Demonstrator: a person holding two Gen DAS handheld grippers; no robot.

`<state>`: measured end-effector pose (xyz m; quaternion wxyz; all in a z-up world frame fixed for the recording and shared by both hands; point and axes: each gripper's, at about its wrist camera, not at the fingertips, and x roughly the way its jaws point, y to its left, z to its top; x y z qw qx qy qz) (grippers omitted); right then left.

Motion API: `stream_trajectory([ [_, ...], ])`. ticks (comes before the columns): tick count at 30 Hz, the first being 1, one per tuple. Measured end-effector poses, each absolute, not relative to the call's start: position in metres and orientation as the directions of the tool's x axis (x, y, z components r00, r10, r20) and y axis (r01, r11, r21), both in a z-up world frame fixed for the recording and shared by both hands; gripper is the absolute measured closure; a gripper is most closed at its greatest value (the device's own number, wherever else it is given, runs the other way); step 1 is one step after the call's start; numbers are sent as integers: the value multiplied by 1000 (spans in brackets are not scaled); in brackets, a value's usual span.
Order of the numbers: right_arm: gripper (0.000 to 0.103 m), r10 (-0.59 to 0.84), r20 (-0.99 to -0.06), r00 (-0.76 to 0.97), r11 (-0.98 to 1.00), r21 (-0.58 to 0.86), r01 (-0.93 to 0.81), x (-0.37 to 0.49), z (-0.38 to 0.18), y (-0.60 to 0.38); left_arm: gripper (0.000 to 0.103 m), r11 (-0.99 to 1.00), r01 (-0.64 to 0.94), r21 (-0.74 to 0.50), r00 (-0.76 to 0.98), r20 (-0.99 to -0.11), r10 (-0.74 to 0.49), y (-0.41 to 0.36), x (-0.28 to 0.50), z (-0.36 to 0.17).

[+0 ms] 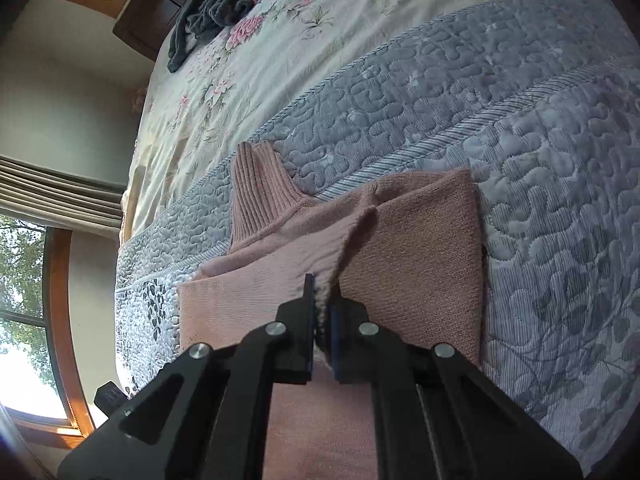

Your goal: Fold small clothes

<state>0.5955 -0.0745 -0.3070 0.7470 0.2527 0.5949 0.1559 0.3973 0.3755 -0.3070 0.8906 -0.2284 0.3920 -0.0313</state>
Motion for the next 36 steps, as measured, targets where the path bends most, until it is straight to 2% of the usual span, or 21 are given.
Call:
stream_trajectory([
  [7,98,538,-821,190,815,564,131,598,-348,-95,32,904,-119,-412,679,-697,-228,371,399,-311],
  [9,91,512,-841,176,824,539,175,598,-364,-106,32,904,-122,-410,673,-703,-228,371,400,-314],
  [12,90,516,-832,201,795,553,250,594,-376,-133,32,895,-123,-429,665,-705,-246,373,402,-318],
  [17,88,560,-776,290,746,624,231,588,-360,-150,32,834,-129,-537,666,-669,-328,386,403,-324],
  [21,78,576,-779,247,756,623,202,586,-366,-140,32,770,-163,-617,686,-632,-361,407,404,-324],
  [24,75,591,-783,196,757,622,199,586,-381,-131,32,720,-200,-664,679,-624,-387,423,408,-323],
  [26,76,590,-789,172,765,614,195,587,-389,-126,32,714,-206,-670,666,-630,-399,429,414,-320],
  [27,88,590,-789,171,767,614,188,587,-388,-125,32,719,-206,-664,657,-638,-401,431,417,-317],
  [28,94,590,-788,179,768,615,176,587,-386,-125,32,719,-206,-664,651,-642,-406,434,421,-314],
  [32,97,590,-774,230,759,629,166,580,-378,-136,31,670,-168,-723,621,-606,-498,440,448,-309],
  [36,97,575,-785,228,770,614,174,578,-386,-140,31,662,-178,-728,532,-637,-558,433,484,-331],
])
